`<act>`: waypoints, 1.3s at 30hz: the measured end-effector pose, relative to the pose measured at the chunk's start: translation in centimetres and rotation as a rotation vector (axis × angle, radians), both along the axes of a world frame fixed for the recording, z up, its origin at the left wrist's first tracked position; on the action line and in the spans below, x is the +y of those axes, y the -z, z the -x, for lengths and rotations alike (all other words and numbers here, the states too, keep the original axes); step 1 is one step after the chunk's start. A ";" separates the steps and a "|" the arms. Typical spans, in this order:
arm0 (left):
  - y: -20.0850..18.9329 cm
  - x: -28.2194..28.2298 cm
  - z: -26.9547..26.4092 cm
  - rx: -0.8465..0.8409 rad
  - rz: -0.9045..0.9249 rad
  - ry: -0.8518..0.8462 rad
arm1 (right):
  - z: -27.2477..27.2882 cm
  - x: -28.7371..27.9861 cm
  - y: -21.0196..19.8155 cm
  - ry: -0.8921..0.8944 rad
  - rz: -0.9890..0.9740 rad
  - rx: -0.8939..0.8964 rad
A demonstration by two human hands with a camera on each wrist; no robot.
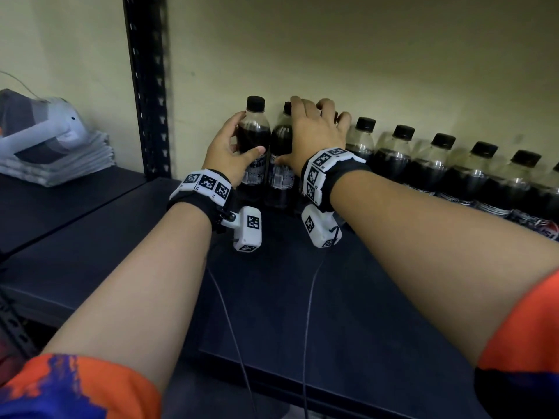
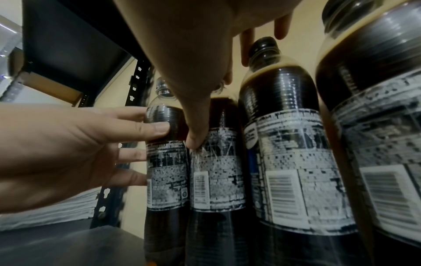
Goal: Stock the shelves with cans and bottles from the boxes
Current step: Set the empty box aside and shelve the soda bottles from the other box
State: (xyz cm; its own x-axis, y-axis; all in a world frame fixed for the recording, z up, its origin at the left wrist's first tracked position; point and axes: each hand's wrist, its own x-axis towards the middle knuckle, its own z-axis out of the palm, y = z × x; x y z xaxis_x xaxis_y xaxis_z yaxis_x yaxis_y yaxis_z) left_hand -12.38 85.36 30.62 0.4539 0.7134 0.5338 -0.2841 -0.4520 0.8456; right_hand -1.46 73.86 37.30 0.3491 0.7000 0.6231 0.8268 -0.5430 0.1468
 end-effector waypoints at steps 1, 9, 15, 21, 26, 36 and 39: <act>0.0 0.2 -0.2 0.013 -0.004 -0.015 | 0.0 0.1 -0.1 0.002 0.007 -0.002; 0.6 1.1 -0.7 0.204 -0.021 -0.128 | -0.5 0.0 0.9 0.002 -0.040 -0.021; 0.1 0.6 0.6 0.368 -0.047 -0.191 | 0.0 0.1 1.0 0.013 -0.029 -0.041; -1.3 -1.2 2.6 0.436 -0.013 -0.138 | 1.0 -1.6 -0.2 -0.018 0.045 0.067; -2.8 -3.3 5.1 0.565 -0.154 -0.225 | 1.9 -5.5 -1.2 -0.114 0.087 0.174; -4.9 -11.3 9.3 0.928 -0.427 -0.296 | 5.8 -17.1 -1.7 -0.093 0.203 0.441; -4.9 -15.1 10.6 0.966 -0.452 -0.210 | 7.5 -21.0 -1.2 -0.076 0.257 0.496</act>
